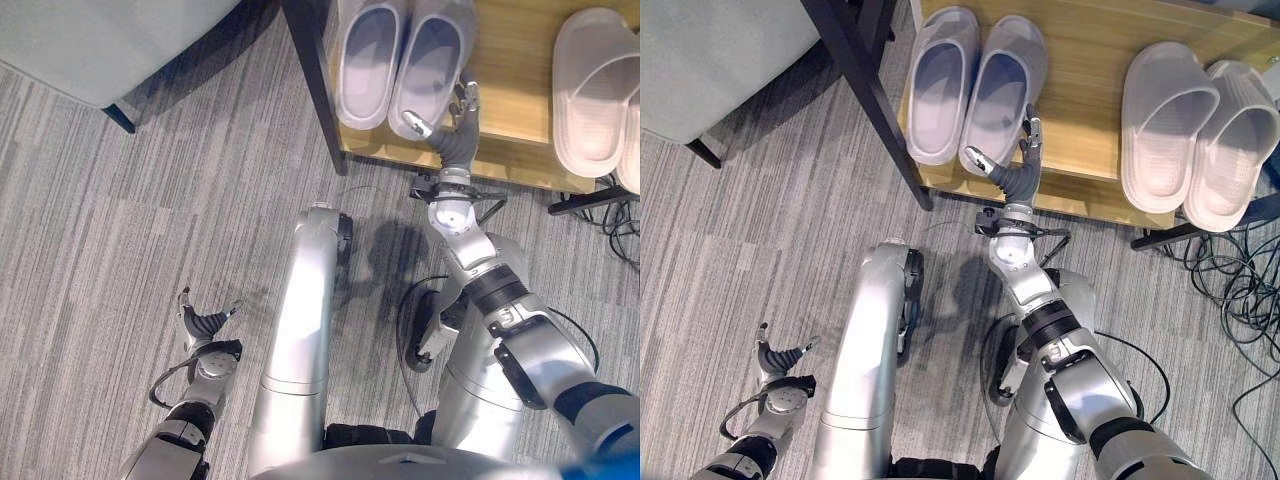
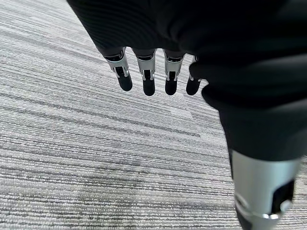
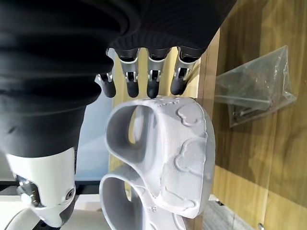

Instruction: Arrange the slippers neatly on the shoe rack.

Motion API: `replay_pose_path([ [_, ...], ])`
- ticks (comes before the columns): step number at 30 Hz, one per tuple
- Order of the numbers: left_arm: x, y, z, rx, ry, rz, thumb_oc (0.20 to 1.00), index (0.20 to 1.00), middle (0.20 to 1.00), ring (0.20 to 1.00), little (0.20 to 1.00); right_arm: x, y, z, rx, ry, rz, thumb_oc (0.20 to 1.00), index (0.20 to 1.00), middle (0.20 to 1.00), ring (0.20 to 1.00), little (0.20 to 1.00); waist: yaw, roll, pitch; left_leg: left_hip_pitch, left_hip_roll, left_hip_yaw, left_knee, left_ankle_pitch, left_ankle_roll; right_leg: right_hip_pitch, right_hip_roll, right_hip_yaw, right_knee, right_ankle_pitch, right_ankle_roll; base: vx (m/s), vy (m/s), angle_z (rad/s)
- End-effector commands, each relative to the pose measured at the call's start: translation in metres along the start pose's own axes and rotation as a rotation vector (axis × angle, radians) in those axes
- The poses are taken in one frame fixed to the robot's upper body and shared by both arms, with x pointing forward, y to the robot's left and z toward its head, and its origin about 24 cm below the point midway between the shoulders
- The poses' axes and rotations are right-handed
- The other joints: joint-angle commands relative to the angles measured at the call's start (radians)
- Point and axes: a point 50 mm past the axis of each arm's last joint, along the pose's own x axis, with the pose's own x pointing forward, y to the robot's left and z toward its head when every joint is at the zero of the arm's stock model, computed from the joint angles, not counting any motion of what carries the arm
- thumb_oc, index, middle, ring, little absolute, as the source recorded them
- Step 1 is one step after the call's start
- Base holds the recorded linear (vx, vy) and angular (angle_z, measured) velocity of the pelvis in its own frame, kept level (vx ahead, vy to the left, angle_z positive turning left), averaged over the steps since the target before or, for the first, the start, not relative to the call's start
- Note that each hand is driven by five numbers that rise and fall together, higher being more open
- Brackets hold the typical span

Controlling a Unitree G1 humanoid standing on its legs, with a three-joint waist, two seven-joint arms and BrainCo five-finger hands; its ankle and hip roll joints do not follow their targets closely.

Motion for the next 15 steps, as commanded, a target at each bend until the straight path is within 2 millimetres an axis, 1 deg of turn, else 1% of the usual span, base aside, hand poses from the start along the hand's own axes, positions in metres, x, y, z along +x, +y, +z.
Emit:
replay_pose_path([
  [1,-0.008,0.001,-0.014,0.075,-0.013,-0.043,1.000,1.000,1.000,1.000,1.000,0.011,0.015,0.044,0.112,-0.172,0.031,1.000,1.000,1.000,1.000,1.000,0.044,-0.005,-0.027,0.087,-0.042,-0.118,0.046,-0.131,0.030,0.016,-0.021,0.129,0.022,0.175,-0.039,0.00,0.000,0.00],
  [4,-0.008,0.001,-0.014,0.072,-0.006,-0.034,1.000,1.000,1.000,1.000,1.000,0.008,0.002,0.045,0.103,-0.206,-0.033,1.000,1.000,1.000,1.000,1.000,0.035,-0.010,-0.027,0.087,-0.040,-0.114,0.049,-0.132,0.028,0.012,-0.018,0.131,0.029,0.173,-0.041,0.00,0.000,0.00],
  [5,-0.008,0.001,-0.014,0.072,-0.006,-0.035,1.000,1.000,1.000,1.000,1.000,0.007,0.002,0.045,0.103,-0.206,-0.033,1.000,1.000,1.000,1.000,1.000,0.036,-0.010,-0.027,0.087,-0.040,-0.114,0.049,-0.132,0.028,0.012,-0.018,0.131,0.029,0.173,-0.041,0.00,0.000,0.00],
  [6,-0.009,0.001,-0.014,0.070,-0.005,-0.032,1.000,1.000,1.000,1.000,1.000,0.007,-0.003,0.046,0.105,-0.220,-0.054,1.000,1.000,1.000,1.000,1.000,0.033,-0.010,-0.027,0.087,-0.039,-0.112,0.050,-0.132,0.028,0.012,-0.016,0.132,0.031,0.173,-0.041,0.00,0.000,0.00],
  [8,-0.010,0.002,-0.016,0.065,0.007,-0.027,1.000,1.000,1.000,1.000,1.000,0.002,-0.009,0.051,0.139,-0.248,-0.073,1.000,1.000,1.000,1.000,1.000,0.028,-0.012,-0.027,0.087,-0.039,-0.112,0.051,-0.131,0.028,0.010,-0.014,0.132,0.034,0.173,-0.040,0.00,0.000,0.00],
  [10,-0.011,0.002,-0.016,0.054,0.010,-0.027,1.000,1.000,1.000,1.000,1.000,-0.007,-0.019,0.051,0.175,-0.258,-0.083,1.000,1.000,1.000,1.000,1.000,0.020,-0.016,-0.027,0.087,-0.041,-0.110,0.053,-0.130,0.028,0.008,-0.014,0.134,0.035,0.173,-0.039,0.00,0.000,0.00],
  [11,-0.011,0.002,-0.016,0.036,0.013,-0.027,1.000,1.000,1.000,1.000,1.000,-0.014,-0.028,0.051,0.241,-0.251,-0.096,1.000,1.000,1.000,1.000,1.000,0.016,-0.020,-0.027,0.087,-0.043,-0.111,0.051,-0.128,0.028,0.011,-0.016,0.134,0.030,0.176,-0.037,0.00,0.000,0.00],
  [13,-0.012,0.003,-0.017,0.005,0.026,-0.026,1.000,1.000,1.000,1.000,1.000,-0.033,-0.050,0.055,0.281,-0.286,-0.095,1.000,1.000,1.000,1.000,1.000,0.003,-0.036,-0.027,0.087,-0.042,-0.113,0.045,-0.127,0.029,0.011,-0.019,0.135,0.024,0.176,-0.036,0.00,0.000,0.00],
  [14,-0.015,0.003,-0.019,-0.010,0.030,-0.036,1.000,1.000,1.000,1.000,1.000,-0.045,-0.067,0.057,0.255,-0.310,-0.097,1.000,1.000,1.000,1.000,1.000,-0.005,-0.049,-0.027,0.087,-0.041,-0.115,0.047,-0.127,0.032,0.014,-0.022,0.133,0.018,0.182,-0.031,-0.02,0.041,0.00],
  [15,-0.016,0.003,-0.017,-0.017,0.017,-0.041,1.000,1.000,1.000,1.000,1.000,-0.051,-0.078,0.056,0.219,-0.320,-0.116,1.000,1.000,1.000,1.000,1.000,-0.009,-0.057,-0.027,0.087,-0.040,-0.117,0.045,-0.126,0.033,0.018,-0.025,0.132,0.011,0.187,-0.028,-0.02,0.059,-0.02],
])
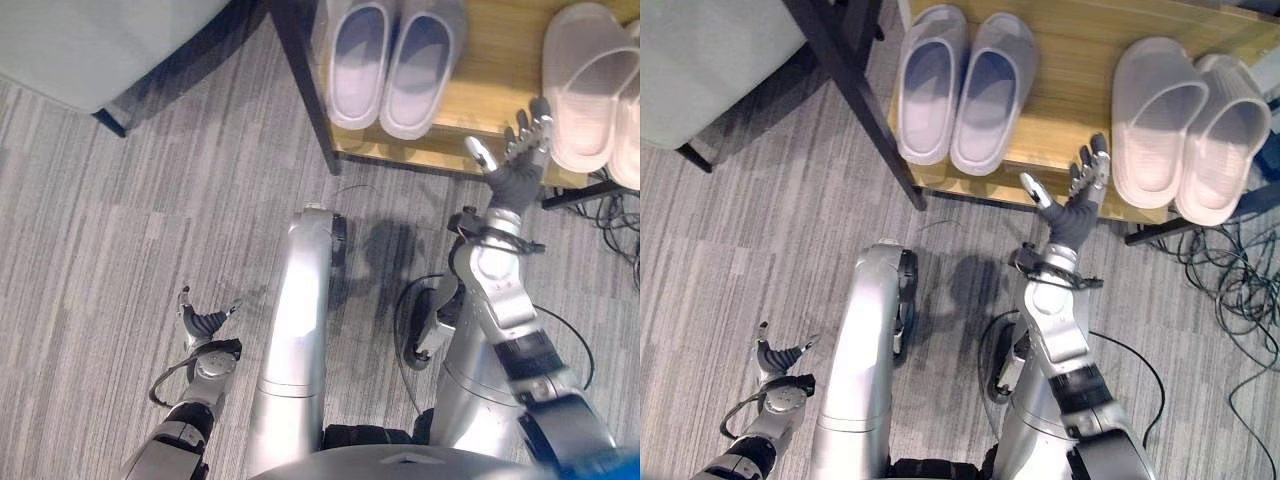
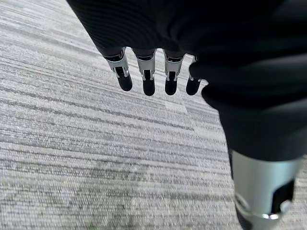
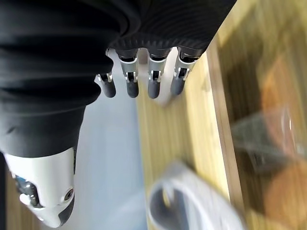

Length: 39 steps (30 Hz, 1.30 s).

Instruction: Arrange the slippers neatly on the shoe rack.

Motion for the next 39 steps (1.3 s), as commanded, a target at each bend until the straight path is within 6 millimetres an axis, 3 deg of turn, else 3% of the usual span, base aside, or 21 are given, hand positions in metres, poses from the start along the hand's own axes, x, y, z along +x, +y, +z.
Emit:
replay_pose_path([
  [1,-0.015,0.003,-0.018,0.024,0.009,-0.040,1.000,1.000,1.000,1.000,1.000,0.022,-0.001,0.033,0.001,-0.235,0.028,1.000,1.000,1.000,1.000,1.000,0.047,-0.039,-0.034,0.086,-0.039,-0.121,0.041,-0.122,0.038,0.023,-0.028,0.130,0.005,0.192,-0.025,-0.02,0.060,-0.02],
  [4,-0.013,0.003,-0.011,0.004,-0.020,-0.040,1.000,1.000,1.000,1.000,1.000,0.013,-0.029,0.029,-0.084,-0.212,-0.060,1.000,1.000,1.000,1.000,1.000,0.039,-0.054,-0.034,0.086,-0.036,-0.127,-0.001,-0.103,0.041,0.044,-0.038,0.111,-0.053,0.209,-0.020,-0.07,0.060,0.01],
  [5,-0.006,0.004,0.000,-0.025,-0.045,-0.025,1.000,1.000,1.000,1.000,1.000,0.009,-0.038,0.027,-0.076,-0.189,-0.092,1.000,1.000,1.000,1.000,1.000,0.035,-0.063,-0.034,0.086,-0.024,-0.125,-0.081,-0.072,0.045,0.067,-0.046,0.082,-0.145,0.225,-0.018,-0.13,0.045,0.09],
  [7,-0.002,0.004,0.005,-0.040,-0.055,-0.017,1.000,1.000,1.000,1.000,1.000,0.008,-0.039,0.027,-0.070,-0.181,-0.092,1.000,1.000,1.000,1.000,1.000,0.032,-0.067,-0.034,0.086,-0.022,-0.127,-0.116,-0.055,0.047,0.077,-0.049,0.070,-0.184,0.233,-0.018,-0.15,0.022,0.14],
  [9,0.006,0.000,0.021,-0.088,-0.081,-0.008,1.000,1.000,1.000,1.000,1.000,0.003,-0.046,0.021,-0.085,-0.142,-0.098,1.000,1.000,1.000,1.000,1.000,0.024,-0.075,-0.036,0.086,-0.017,-0.127,-0.212,-0.003,0.047,0.094,-0.055,0.031,-0.277,0.248,-0.014,-0.19,0.021,0.07],
  [11,0.010,0.001,0.028,-0.109,-0.102,0.001,1.000,1.000,1.000,1.000,1.000,-0.006,-0.061,0.008,-0.194,-0.077,-0.104,1.000,1.000,1.000,1.000,1.000,0.009,-0.082,-0.099,0.086,0.000,-0.137,-0.332,0.056,0.044,0.099,-0.077,-0.027,-0.396,0.266,-0.012,-0.11,-0.006,0.12],
  [12,0.009,0.001,0.028,-0.108,-0.101,0.001,1.000,1.000,1.000,1.000,1.000,-0.007,-0.061,0.008,-0.195,-0.076,-0.104,1.000,1.000,1.000,1.000,1.000,0.007,-0.080,-0.103,0.086,-0.002,-0.139,-0.337,0.059,0.044,0.101,-0.078,-0.030,-0.401,0.269,-0.013,-0.09,0.015,0.24],
  [15,0.010,0.005,0.028,-0.095,-0.121,-0.008,1.000,1.000,1.000,1.000,1.000,-0.019,-0.086,-0.024,-0.388,0.069,-0.130,1.000,1.000,1.000,1.000,1.000,-0.011,-0.074,-0.202,0.089,0.007,-0.153,-0.503,0.131,0.039,0.120,-0.103,-0.118,-0.579,0.295,-0.005,-0.09,0.033,0.19],
  [18,0.011,0.010,0.023,-0.056,-0.120,-0.036,1.000,1.000,1.000,1.000,1.000,-0.056,-0.132,-0.084,-0.566,0.430,-0.247,1.000,1.000,1.000,1.000,1.000,-0.004,-0.071,-0.218,0.316,0.030,-0.137,-0.805,0.219,0.031,0.329,-0.108,-0.193,-0.873,0.345,0.004,-0.15,-0.027,0.36],
  [19,0.012,0.009,0.023,-0.050,-0.122,-0.052,1.000,1.000,1.000,1.000,1.000,-0.067,-0.139,-0.096,-0.591,0.509,-0.261,1.000,1.000,1.000,1.000,1.000,-0.001,-0.071,-0.218,0.348,0.030,-0.136,-0.846,0.232,0.029,0.365,-0.108,-0.206,-0.913,0.347,0.005,-0.08,-0.039,0.26],
  [22,0.007,0.005,0.013,0.014,-0.100,-0.118,1.000,1.000,1.000,1.000,1.000,-0.102,-0.154,-0.121,-0.610,0.732,-0.301,1.000,1.000,1.000,1.000,1.000,0.006,-0.071,-0.238,0.471,0.036,-0.121,-1.001,0.280,0.028,0.486,-0.100,-0.240,-1.076,0.390,0.017,-0.05,-0.034,0.12],
  [24,-0.002,-0.001,-0.002,0.083,-0.068,-0.187,1.000,1.000,1.000,1.000,1.000,-0.144,-0.167,-0.138,-0.626,0.947,-0.339,1.000,1.000,1.000,1.000,1.000,0.010,-0.069,-0.266,0.619,0.045,-0.113,-1.188,0.338,0.025,0.624,-0.085,-0.277,-1.265,0.451,0.038,0.03,-0.033,0.16],
  [25,-0.008,-0.003,-0.018,0.112,-0.002,-0.223,1.000,1.000,1.000,1.000,1.000,-0.164,-0.172,-0.143,-0.628,1.050,-0.347,1.000,1.000,1.000,1.000,1.000,0.010,-0.064,-0.285,0.710,0.051,-0.109,-1.296,0.366,0.027,0.711,-0.072,-0.294,-1.364,0.484,0.052,0.09,-0.006,0.15],
  [28,-0.021,-0.007,-0.043,0.170,0.106,-0.290,1.000,1.000,1.000,1.000,1.000,-0.195,-0.180,-0.147,-0.636,1.206,-0.361,1.000,1.000,1.000,1.000,1.000,0.014,-0.058,-0.307,0.896,0.059,-0.110,-1.481,0.422,0.021,0.893,-0.043,-0.338,-1.542,0.557,0.086,0.16,-0.028,-0.08],
  [30,-0.040,-0.010,-0.071,0.220,0.234,-0.374,1.000,1.000,1.000,1.000,1.000,-0.227,-0.183,-0.149,-0.508,1.356,-0.453,1.000,1.000,1.000,1.000,1.000,0.004,-0.052,-0.353,1.089,0.054,-0.093,-1.700,0.508,0.009,1.087,-0.014,-0.363,-1.770,0.666,0.103,0.21,-0.022,-0.02],
  [33,-0.058,-0.012,-0.090,0.260,0.318,-0.438,1.000,1.000,1.000,1.000,1.000,-0.242,-0.184,-0.147,-0.413,1.406,-0.515,1.000,1.000,1.000,1.000,1.000,0.002,-0.046,-0.381,1.254,0.058,-0.082,-1.848,0.538,-0.002,1.243,0.015,-0.365,-1.931,0.711,0.117,0.26,-0.017,-0.03],
  [34,-0.076,-0.009,-0.109,0.278,0.406,-0.477,1.000,1.000,1.000,1.000,1.000,-0.245,-0.184,-0.146,-0.487,1.430,-0.403,1.000,1.000,1.000,1.000,1.000,0.001,-0.040,-0.426,1.400,0.061,-0.064,-2.003,0.577,-0.008,1.365,0.033,-0.365,-2.078,0.774,0.141,0.30,-0.030,-0.19],
  [38,-0.091,-0.009,-0.121,0.273,0.474,-0.528,1.000,1.000,1.000,1.000,1.000,-0.260,-0.189,-0.142,-0.620,1.519,-0.233,1.000,1.000,1.000,1.000,1.000,0.017,-0.022,-0.473,1.532,0.056,-0.049,-2.146,0.629,-0.007,1.478,0.049,-0.374,-2.208,0.831,0.167,0.17,-0.015,-0.22],
  [39,-0.096,-0.009,-0.126,0.264,0.511,-0.549,1.000,1.000,1.000,1.000,1.000,-0.273,-0.193,-0.138,-0.688,1.583,-0.147,1.000,1.000,1.000,1.000,1.000,0.023,-0.017,-0.494,1.600,0.055,-0.042,-2.217,0.643,-0.005,1.541,0.061,-0.375,-2.267,0.842,0.173,0.14,-0.036,-0.06],
])
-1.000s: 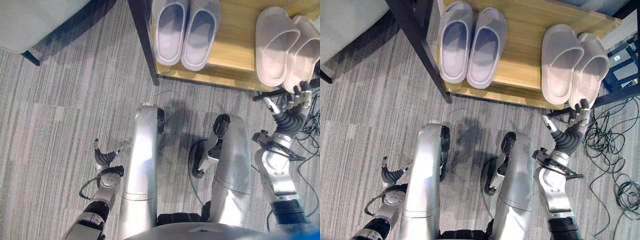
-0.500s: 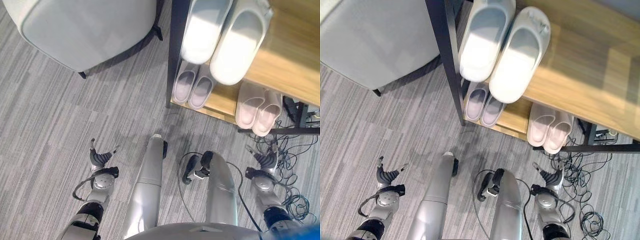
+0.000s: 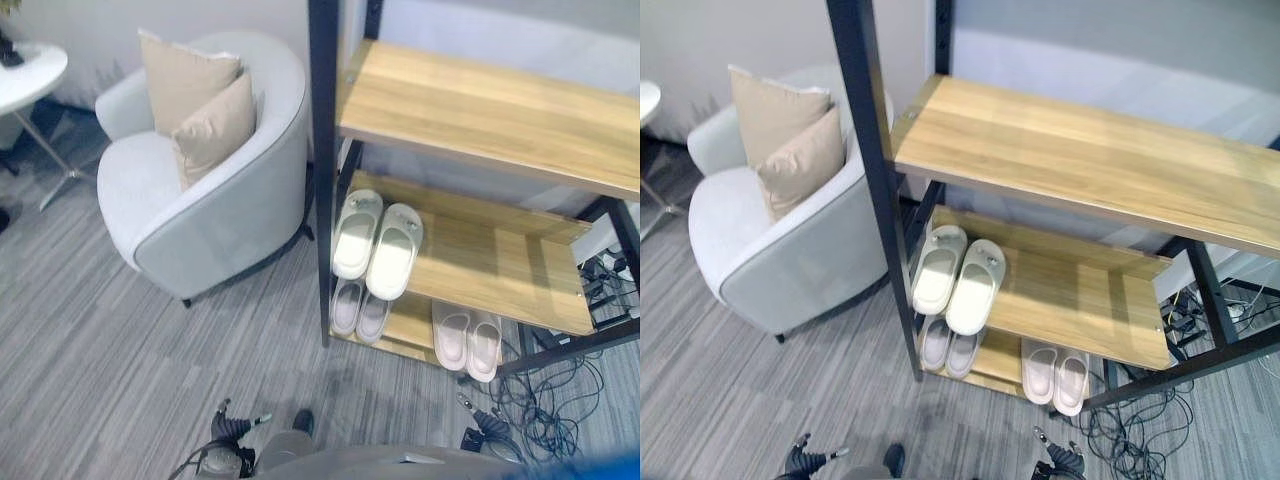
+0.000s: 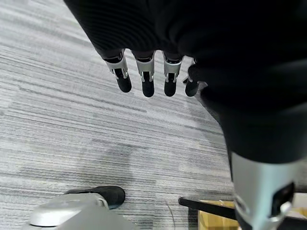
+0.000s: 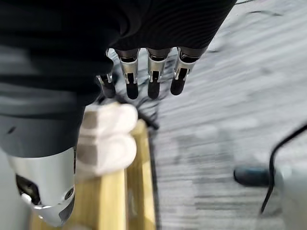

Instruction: Arrange the slippers neatly on the shoe rack.

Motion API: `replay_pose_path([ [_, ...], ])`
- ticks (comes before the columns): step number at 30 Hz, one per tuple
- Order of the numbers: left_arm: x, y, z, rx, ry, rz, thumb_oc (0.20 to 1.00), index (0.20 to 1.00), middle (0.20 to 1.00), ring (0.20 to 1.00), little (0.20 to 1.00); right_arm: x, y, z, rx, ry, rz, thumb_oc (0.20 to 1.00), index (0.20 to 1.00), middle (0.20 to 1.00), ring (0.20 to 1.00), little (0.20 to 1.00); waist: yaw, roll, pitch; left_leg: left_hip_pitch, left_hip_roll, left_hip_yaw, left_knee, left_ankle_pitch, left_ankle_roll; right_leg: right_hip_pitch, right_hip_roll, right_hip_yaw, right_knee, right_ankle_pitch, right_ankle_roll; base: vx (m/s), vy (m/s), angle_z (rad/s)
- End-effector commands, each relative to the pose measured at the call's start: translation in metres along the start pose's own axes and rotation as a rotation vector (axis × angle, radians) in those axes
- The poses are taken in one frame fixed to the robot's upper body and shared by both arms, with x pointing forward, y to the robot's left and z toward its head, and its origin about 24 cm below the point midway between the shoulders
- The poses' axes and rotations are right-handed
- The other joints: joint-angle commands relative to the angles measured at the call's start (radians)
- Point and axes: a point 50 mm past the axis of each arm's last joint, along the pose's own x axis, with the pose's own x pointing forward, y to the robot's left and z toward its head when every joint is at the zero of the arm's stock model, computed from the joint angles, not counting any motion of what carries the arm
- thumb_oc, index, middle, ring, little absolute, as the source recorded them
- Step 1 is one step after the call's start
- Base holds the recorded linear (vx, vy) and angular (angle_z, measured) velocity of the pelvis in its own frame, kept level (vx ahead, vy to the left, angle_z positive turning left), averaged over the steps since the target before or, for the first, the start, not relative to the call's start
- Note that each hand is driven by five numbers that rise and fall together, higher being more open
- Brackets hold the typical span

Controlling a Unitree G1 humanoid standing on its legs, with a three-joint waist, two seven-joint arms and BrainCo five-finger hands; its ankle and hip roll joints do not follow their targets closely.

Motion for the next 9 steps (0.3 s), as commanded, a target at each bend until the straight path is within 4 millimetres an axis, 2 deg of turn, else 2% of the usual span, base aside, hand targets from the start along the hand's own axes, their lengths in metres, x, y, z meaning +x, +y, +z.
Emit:
replay_pose_path([
  [1,0.003,-0.009,0.012,0.000,-0.008,-0.064,1.000,1.000,1.000,1.000,1.000,0.004,-0.009,0.004,-0.192,-0.016,0.018,1.000,1.000,1.000,1.000,1.000,0.025,0.027,0.055,0.078,0.032,-0.032,-0.090,0.010,-0.038,-0.011,-0.021,0.009,-0.018,0.102,0.074,0.14,-0.050,-0.05],
  [4,0.003,-0.015,0.011,-0.007,0.021,-0.113,1.000,1.000,1.000,1.000,1.000,-0.001,-0.012,-0.019,-0.365,0.059,0.067,1.000,1.000,1.000,1.000,1.000,0.030,0.028,0.025,0.120,0.026,-0.041,-0.125,0.016,-0.039,0.055,-0.008,0.012,-0.096,0.120,0.074,0.04,-0.047,-0.01],
  [7,0.003,-0.019,0.011,-0.034,0.032,-0.135,1.000,1.000,1.000,1.000,1.000,-0.005,-0.009,-0.032,-0.412,0.094,0.107,1.000,1.000,1.000,1.000,1.000,0.028,0.030,0.014,0.139,0.023,-0.041,-0.125,0.005,-0.041,0.088,-0.005,0.011,-0.130,0.120,0.071,0.01,-0.008,0.01],
  [9,0.002,-0.020,0.009,-0.052,0.046,-0.141,1.000,1.000,1.000,1.000,1.000,-0.006,-0.007,-0.033,-0.432,0.091,0.120,1.000,1.000,1.000,1.000,1.000,0.029,0.033,0.012,0.144,0.022,-0.038,-0.125,0.003,-0.043,0.095,-0.006,0.010,-0.131,0.113,0.073,-0.04,-0.023,0.02],
])
